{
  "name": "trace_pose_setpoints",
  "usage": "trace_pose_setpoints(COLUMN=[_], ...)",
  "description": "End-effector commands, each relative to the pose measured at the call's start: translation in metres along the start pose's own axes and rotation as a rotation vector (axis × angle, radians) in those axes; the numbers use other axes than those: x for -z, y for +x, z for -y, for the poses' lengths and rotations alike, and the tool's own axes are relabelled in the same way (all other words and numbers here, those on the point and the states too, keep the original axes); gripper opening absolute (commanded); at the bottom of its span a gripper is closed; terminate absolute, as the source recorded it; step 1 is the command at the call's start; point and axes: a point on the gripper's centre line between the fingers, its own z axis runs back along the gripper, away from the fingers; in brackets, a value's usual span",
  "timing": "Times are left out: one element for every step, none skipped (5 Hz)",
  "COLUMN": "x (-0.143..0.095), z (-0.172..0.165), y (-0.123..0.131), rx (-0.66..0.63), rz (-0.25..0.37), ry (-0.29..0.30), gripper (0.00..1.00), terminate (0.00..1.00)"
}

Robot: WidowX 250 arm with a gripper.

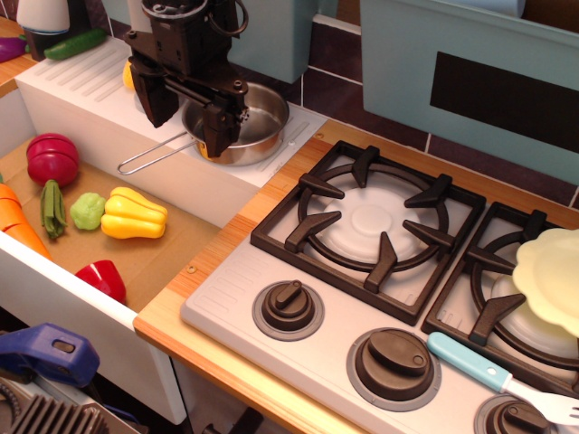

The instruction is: Put pot or pan on stove

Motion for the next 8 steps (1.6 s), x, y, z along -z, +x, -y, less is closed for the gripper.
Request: trace_pose_setpoints(x=[0.000,-0.005,-0.003,-0.003,0.007,0.019,0.034,0.045], z=[0.000,-0.002,-0.002,0.000,0.003,0.007,0.011,0.010], y=[0.000,0.015,0.026,0.041,0.051,0.055,0.062,0.066], rx=[0.000,0.149,0.251,0.356,0.400,0.407,0.416,0.435], rz=[0.000,0.035,0.103,0.167,0.234,0.280,0.315,0.332], ry=[0.000,0.038,0.069,0.097,0.076,0.046,0.023,0.006], gripper=[1.00,1.00,1.00,1.00,1.00,1.00,1.00,1.00], terminate=[0.00,0.00,0.00,0.00,0.00,0.00,0.00,0.00])
